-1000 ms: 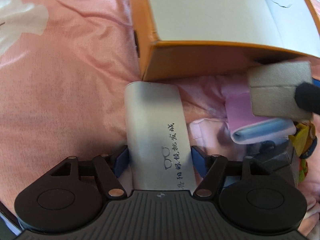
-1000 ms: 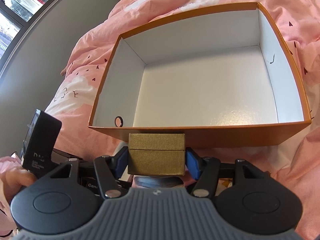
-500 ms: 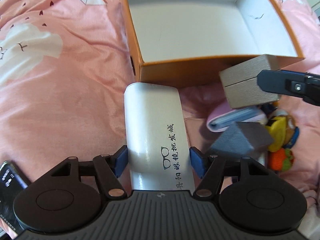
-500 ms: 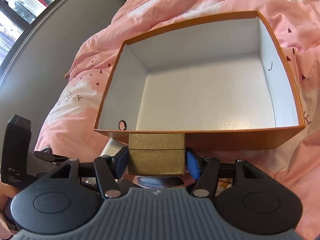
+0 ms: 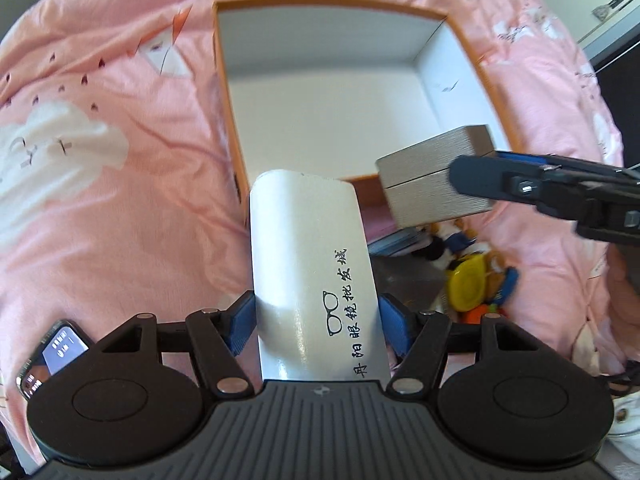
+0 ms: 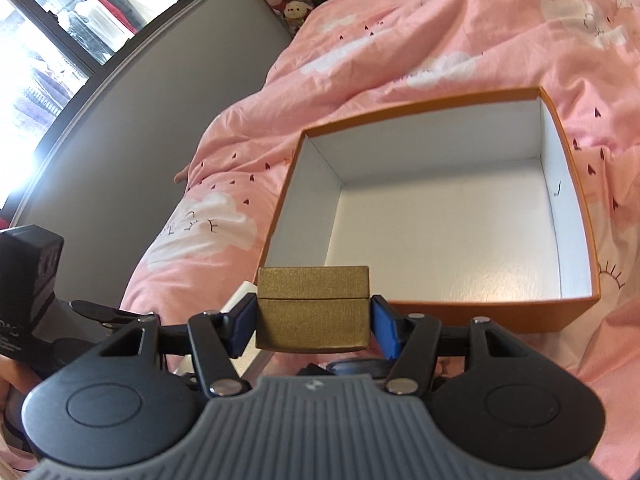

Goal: Organize objects
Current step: 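Carry the glasses case with the left gripper into the box while the right carries the gold box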

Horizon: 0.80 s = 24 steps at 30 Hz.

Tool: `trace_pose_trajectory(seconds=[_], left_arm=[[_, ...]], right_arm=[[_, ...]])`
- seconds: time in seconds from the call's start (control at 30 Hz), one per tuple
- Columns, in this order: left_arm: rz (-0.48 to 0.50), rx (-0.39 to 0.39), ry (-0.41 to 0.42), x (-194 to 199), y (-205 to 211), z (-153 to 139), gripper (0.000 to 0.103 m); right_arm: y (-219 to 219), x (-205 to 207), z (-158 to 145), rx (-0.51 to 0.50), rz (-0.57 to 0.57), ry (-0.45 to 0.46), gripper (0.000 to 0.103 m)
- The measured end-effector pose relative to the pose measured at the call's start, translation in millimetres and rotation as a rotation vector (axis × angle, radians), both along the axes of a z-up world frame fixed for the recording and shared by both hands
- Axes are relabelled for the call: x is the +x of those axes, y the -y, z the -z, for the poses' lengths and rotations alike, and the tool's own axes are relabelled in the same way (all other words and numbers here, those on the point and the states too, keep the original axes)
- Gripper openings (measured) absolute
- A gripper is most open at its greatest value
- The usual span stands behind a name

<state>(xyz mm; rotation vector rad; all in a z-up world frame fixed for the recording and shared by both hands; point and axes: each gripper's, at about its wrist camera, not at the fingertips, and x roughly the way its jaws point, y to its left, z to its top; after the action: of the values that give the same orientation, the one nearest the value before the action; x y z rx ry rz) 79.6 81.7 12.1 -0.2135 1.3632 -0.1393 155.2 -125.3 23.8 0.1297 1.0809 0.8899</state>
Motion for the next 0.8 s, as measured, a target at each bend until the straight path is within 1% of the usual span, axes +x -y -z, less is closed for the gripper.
trace_pose_trajectory(seconds=[0.1,0.27,0.33,0.4,0.53,0.6,0.67,0.8], left_arm=[[0.002,-0.010,0.044,8.7,1.9,-11.1,0.075],[-0.013,-0.018,0.157,39.7,1.7,-33.9,0.075],[-0.035,-0.022,0.206,55.6,1.8,-38.4,0.075],[-0.056,-0.005,0.257,72.7,4.4,-35.1,0.075],[-0.099,0.018,0.315,108.3,12.0,-7.7,0.075],[-0.127,0.044,0.318,120.8,18.1,10.9,0.075],[-0.136,0.054,0.295,128.6,27.0,32.9,0.075],[-0.106,0.067,0.197,134.3,44.0,71.2,0.075]], right_arm=[[-0.3,3.4,-7.8,0.004,-0.002,0.025,0.062],[1.3,19.1,-19.4,0.007,0.034,0.070,0.062],[4.3,28.7,-25.0,0.011,0.063,0.095,0.062],[5.8,39.4,-26.8,0.008,0.095,0.113,0.062],[5.6,64.4,-18.4,-0.018,0.159,0.120,0.062],[4.7,74.8,-10.0,-0.037,0.183,0.118,0.062],[2.8,84.5,2.3,-0.056,0.197,0.111,0.062],[-3.0,102.2,32.4,-0.125,0.213,0.057,0.062]])
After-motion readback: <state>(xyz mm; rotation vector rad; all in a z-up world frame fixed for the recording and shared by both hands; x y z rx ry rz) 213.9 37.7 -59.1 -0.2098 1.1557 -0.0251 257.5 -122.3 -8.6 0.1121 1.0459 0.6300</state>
